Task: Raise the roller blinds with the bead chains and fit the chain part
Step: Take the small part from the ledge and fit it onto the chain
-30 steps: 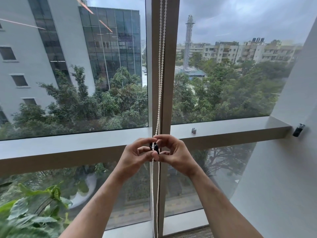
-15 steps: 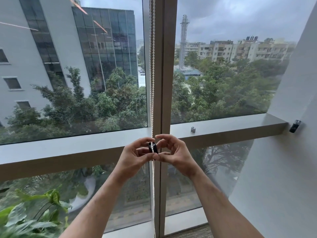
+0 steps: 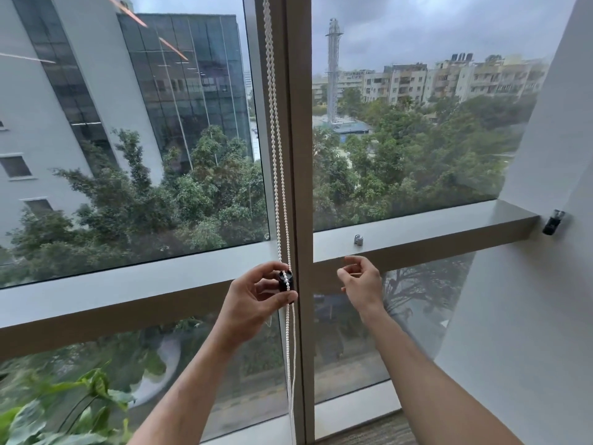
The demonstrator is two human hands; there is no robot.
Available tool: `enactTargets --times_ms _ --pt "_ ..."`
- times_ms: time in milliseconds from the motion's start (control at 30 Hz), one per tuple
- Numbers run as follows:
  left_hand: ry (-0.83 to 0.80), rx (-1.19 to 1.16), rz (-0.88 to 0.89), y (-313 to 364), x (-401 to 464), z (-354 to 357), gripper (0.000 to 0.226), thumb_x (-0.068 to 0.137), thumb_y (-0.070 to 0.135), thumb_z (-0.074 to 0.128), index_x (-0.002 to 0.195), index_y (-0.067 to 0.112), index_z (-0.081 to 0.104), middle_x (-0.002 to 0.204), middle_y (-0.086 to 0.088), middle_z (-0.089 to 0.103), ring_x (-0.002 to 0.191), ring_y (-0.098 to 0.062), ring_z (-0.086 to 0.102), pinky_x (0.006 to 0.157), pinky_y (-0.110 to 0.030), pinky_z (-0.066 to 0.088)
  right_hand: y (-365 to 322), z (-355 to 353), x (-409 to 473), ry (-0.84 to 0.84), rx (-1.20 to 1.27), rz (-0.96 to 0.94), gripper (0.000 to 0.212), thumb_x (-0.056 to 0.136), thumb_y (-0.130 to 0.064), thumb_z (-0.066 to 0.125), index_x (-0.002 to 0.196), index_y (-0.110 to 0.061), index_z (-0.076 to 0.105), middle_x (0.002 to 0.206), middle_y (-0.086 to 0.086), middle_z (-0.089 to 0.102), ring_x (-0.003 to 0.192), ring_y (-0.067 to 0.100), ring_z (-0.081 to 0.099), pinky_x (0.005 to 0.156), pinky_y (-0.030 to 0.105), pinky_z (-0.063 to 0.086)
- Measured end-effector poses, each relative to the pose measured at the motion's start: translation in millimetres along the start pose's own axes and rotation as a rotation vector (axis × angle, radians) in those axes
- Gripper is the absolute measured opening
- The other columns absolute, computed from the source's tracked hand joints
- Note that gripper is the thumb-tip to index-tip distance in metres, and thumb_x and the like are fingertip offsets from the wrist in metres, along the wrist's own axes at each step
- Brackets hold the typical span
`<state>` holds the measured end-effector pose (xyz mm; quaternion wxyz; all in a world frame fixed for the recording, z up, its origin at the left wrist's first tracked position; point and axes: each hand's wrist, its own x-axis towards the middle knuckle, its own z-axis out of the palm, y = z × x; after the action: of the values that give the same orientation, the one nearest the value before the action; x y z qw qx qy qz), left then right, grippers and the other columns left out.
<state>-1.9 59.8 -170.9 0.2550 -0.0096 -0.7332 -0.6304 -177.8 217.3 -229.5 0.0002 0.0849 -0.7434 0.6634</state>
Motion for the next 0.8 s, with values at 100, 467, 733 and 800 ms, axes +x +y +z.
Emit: enactTargets --times_ms 100,467,733,800 --pt "0.02 0.014 0.001 -2 6 4 0.045 0.064 0.011 0.085 0.1 0.034 0.072 0.093 0.0 0.071 0.086 -0.021 0.07 0.089 -0.046 0.057 8 -2 29 0.088 -0.165 -0.008 0.029 0.09 -0.014 0.068 0.119 -0.015 0.065 0.104 0.008 0.071 0.093 0.026 0.069 0.067 0.029 0.059" --pt "0.13 0.06 -0.012 -8 22 15 0.044 0.064 0.012 0.085 0.098 0.035 0.072 0.097 -0.012 0.069 0.085 -0.021 0.07 0.087 -0.043 0.058 5 -4 116 0.067 -0.539 -0.06 0.052 0.09 -0.025 0.068 0.137 -0.008 0.055 0.133 0.023 0.058 0.121 0.04 0.057 0.099 0.042 0.046" --pt "0.162 0.071 -0.05 -10 22 15 0.044 0.062 0.014 0.086 0.1 0.032 0.073 0.09 0.005 0.072 0.084 -0.018 0.069 0.087 -0.043 0.057 13 3 143 -0.01 -0.71 -0.02 0.04 0.091 -0.031 0.064 0.126 -0.014 0.061 0.129 0.021 0.058 0.12 0.04 0.056 0.096 0.043 0.048" --pt "0.163 0.067 -0.054 -10 22 15 0.044 0.062 0.013 0.086 0.1 0.032 0.073 0.089 0.005 0.071 0.083 -0.017 0.068 0.087 -0.044 0.057 15 4 145 -0.009 -0.701 -0.027 0.035 0.091 -0.028 0.063 0.123 -0.015 0.065 0.126 0.02 0.06 0.118 0.04 0.057 0.095 0.041 0.049"
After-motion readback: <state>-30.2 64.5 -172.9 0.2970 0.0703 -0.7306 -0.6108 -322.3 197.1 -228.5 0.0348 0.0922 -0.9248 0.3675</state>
